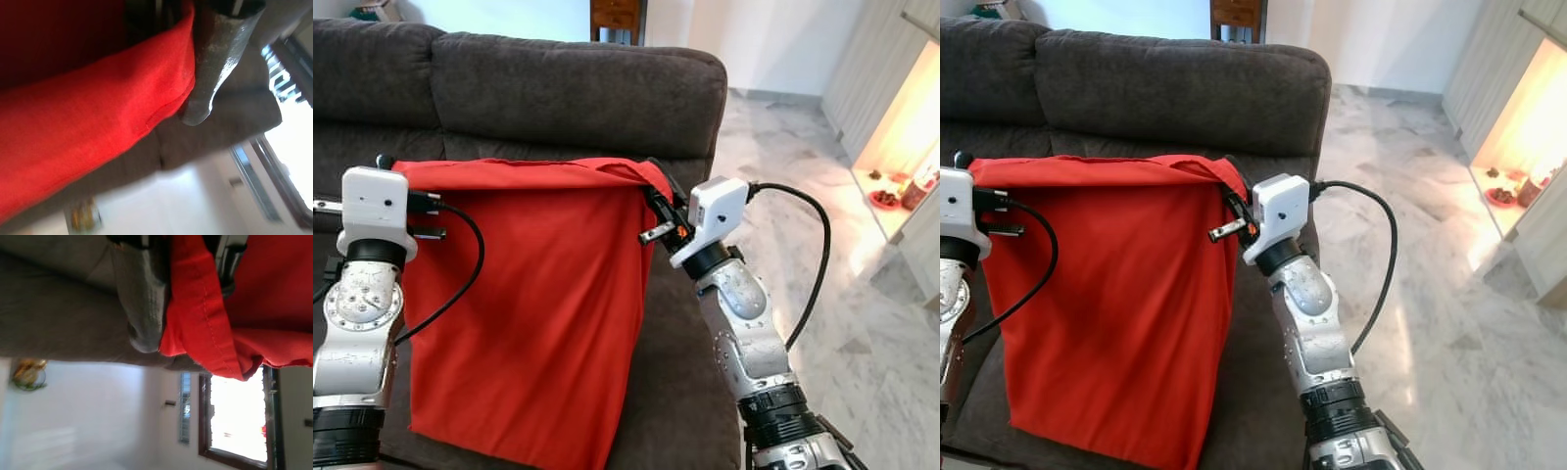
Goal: Move the pillow to the sofa from floor
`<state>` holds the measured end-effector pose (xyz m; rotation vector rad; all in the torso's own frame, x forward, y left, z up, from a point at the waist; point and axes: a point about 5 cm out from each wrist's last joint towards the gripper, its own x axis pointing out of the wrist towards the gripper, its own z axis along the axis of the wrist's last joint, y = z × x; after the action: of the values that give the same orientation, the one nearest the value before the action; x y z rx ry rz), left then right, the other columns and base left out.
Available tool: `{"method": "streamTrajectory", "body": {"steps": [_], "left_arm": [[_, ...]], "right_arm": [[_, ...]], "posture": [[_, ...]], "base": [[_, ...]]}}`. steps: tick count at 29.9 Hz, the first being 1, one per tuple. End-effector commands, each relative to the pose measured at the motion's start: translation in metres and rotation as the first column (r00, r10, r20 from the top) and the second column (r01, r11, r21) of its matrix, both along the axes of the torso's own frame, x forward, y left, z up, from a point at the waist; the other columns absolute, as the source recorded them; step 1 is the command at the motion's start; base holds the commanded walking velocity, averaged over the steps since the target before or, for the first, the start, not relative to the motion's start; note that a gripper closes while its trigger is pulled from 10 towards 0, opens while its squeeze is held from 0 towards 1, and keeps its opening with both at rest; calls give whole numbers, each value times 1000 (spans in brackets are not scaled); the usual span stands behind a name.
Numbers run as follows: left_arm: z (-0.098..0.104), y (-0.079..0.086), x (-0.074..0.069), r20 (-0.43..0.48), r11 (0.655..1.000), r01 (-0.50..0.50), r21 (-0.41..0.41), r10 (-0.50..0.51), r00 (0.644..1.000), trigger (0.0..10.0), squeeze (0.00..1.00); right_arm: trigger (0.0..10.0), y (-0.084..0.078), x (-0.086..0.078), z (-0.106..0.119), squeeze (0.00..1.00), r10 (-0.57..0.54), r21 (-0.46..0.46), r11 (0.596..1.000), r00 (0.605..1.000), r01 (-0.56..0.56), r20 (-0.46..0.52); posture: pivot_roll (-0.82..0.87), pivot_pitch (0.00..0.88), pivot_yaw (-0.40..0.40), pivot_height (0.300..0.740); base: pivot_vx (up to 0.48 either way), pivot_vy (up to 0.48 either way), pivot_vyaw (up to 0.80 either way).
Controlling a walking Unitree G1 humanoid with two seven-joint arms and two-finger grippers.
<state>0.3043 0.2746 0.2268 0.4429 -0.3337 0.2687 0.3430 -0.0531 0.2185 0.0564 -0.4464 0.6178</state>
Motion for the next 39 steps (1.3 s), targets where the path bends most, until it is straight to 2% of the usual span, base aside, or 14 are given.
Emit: {"method": "streamTrajectory", "body": {"steps": [1,2,7,12,21,22,23,24,33,34,35,36,39], "left_arm": [[-18,-7,3,-102,998,55,2,-54,993,10000,0],[-32,-14,2,-160,996,90,13,-87,983,10000,0],[-44,-21,1,-215,994,101,50,-88,973,10000,0],[-59,-35,2,-283,987,146,71,-121,951,10000,0],[-67,-44,4,-315,981,183,63,-155,937,10000,0],[-68,-45,4,-317,980,188,60,-160,935,10000,847],[-68,-45,4,-317,980,188,60,-160,935,10000,847],[-69,-47,3,-320,980,192,56,-164,933,10000,1000],[-71,-53,2,-327,976,211,45,-186,927,10000,1000],[-72,-53,2,-328,976,214,43,-188,926,10000,1000],[-73,-53,2,-330,976,214,41,-189,925,10000,1000],[-73,-53,2,-330,976,214,41,-188,925,10000,1000],[-81,-52,1,-358,977,210,22,-188,914,10000,1000]], "right_arm": [[10000,-16,5,-15,0,-71,-26,997,996,70,-46],[10000,-19,6,-34,0,-91,-72,994,990,84,-107],[10000,-24,6,-54,0,-119,-115,988,975,98,-187],[10000,-35,6,-86,0,-197,-168,974,935,153,-294],[10000,-37,4,-100,0,-203,-203,969,922,141,-330],[10000,-36,2,-100,306,-186,-194,973,926,126,-328],[10000,-36,2,-100,306,-186,-194,973,926,126,-328],[10000,-34,2,-100,1000,-174,-193,974,930,115,-323],[10000,-29,1,-97,1000,-150,-188,977,944,96,-295],[10000,-30,2,-98,898,-162,-197,975,941,106,-296],[10000,-31,2,-99,722,-172,-202,973,939,115,-296],[10000,-31,2,-99,0,-179,-205,971,938,121,-296],[10000,-44,4,-108,0,-255,-225,956,911,187,-325]], "posture": [[130,76,-3,740],[130,74,-3,740],[128,79,-5,740],[137,78,-7,740],[135,95,-1,740],[134,100,0,740],[134,100,0,740],[133,103,1,740],[139,114,0,740],[139,115,0,740],[139,115,0,740],[139,115,0,740],[143,115,-1,740]], "base": [[0,0,0],[0,0,0],[0,0,0],[0,0,0],[0,0,0],[0,0,0],[0,0,0],[0,0,0],[0,0,0],[0,0,0],[0,0,0],[0,0,0],[0,0,0]]}}
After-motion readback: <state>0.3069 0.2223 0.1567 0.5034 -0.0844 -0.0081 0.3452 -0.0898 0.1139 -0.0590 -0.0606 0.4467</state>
